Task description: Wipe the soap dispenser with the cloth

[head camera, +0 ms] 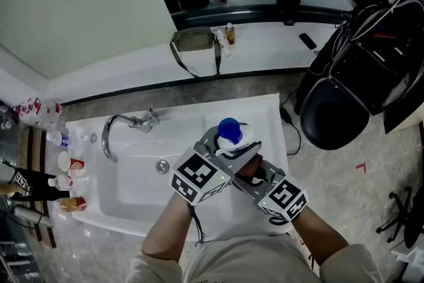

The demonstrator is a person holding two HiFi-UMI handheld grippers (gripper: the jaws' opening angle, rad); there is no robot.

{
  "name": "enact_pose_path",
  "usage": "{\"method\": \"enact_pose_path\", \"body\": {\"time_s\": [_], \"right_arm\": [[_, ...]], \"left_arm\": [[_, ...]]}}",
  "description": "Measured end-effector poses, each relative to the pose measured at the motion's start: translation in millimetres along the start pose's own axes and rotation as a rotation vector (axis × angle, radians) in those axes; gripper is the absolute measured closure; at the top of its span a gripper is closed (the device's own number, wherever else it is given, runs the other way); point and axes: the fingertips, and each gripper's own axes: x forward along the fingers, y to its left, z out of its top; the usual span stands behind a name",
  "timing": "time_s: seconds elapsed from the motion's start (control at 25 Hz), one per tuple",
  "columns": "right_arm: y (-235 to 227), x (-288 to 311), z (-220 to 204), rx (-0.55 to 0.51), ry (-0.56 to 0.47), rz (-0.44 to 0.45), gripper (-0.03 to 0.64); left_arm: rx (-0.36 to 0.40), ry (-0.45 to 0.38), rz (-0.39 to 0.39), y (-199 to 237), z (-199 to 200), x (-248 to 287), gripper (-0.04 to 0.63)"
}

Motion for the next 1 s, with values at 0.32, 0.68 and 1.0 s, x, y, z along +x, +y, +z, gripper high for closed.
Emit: {"method": "enact_pose_path", "body": {"time_s": [0.32, 0.68, 1.0], "right_arm": [[-34, -22, -4, 0.005, 0.011, -0.085, 0.535], [-120, -59, -19, 0.127, 0.036, -0.372, 0.535], [-145, -64, -38, 0.181, 0.045, -0.436, 0.535]], "left_arm": [[0.005, 0.046, 0.020, 20, -37, -2, 0.393], [0.090, 0.089, -0.060, 16, -101, 33, 0.393], [0.205, 0.209, -0.158, 0, -176, 77, 0.393]]}}
